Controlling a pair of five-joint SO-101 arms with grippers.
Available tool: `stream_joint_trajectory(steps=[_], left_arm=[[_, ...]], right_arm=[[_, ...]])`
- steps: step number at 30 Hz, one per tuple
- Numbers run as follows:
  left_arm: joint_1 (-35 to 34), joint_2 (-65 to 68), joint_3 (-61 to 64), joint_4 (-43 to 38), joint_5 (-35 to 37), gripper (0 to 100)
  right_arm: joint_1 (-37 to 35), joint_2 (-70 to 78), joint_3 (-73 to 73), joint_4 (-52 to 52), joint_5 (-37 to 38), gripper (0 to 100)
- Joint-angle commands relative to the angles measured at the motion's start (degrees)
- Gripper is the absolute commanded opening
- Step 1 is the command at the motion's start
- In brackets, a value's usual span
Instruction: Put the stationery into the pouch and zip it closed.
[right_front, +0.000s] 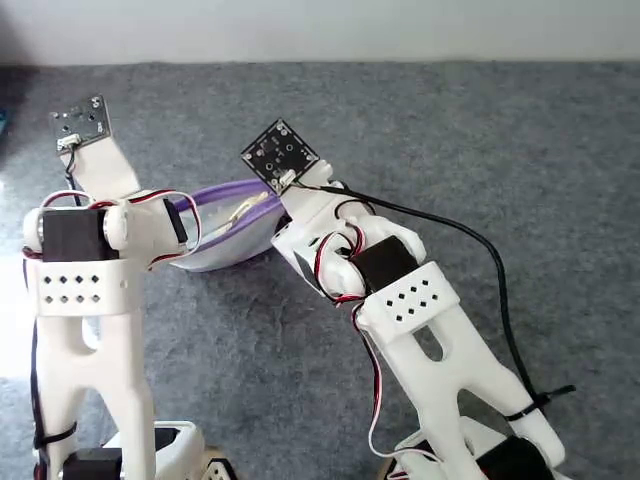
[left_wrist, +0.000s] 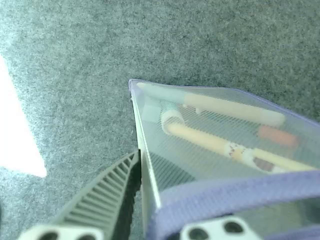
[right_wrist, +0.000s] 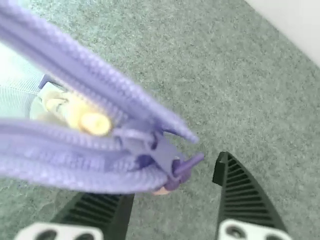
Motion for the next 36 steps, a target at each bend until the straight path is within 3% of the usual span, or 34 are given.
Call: stream_joint_trajectory(steps=[1, 3, 21, 24, 30, 36], left_arm=[[-0.18, -0.09, -0.31, -0.26, 0.26, 1], [-0.18, -0.09, -0.31, -0.26, 0.26, 1], [-0.09, 0.09, -0.57, -0.09, 0.0, 1], [0.09, 0.26, -0.57, -0.09, -3.52, 7], [4.75, 0.35, -0.66, -2.73, -5.1, 30], [12.04, 0.35, -0.66, -14.33, -5.45, 33]], right_arm=[[-0.04, -0.4, -0.44, -1.01, 2.02, 9.0], [0.04, -0.57, -0.44, -0.48, 3.52, 0.2], [2.07, -14.37, -0.7, 15.69, 3.78, 0.9], [2.07, -17.01, -0.7, 17.19, 3.52, 0.9], [2.15, -19.3, -0.7, 23.16, -0.79, 0.9], [2.15, -20.44, -0.7, 28.97, -3.78, 0.9]])
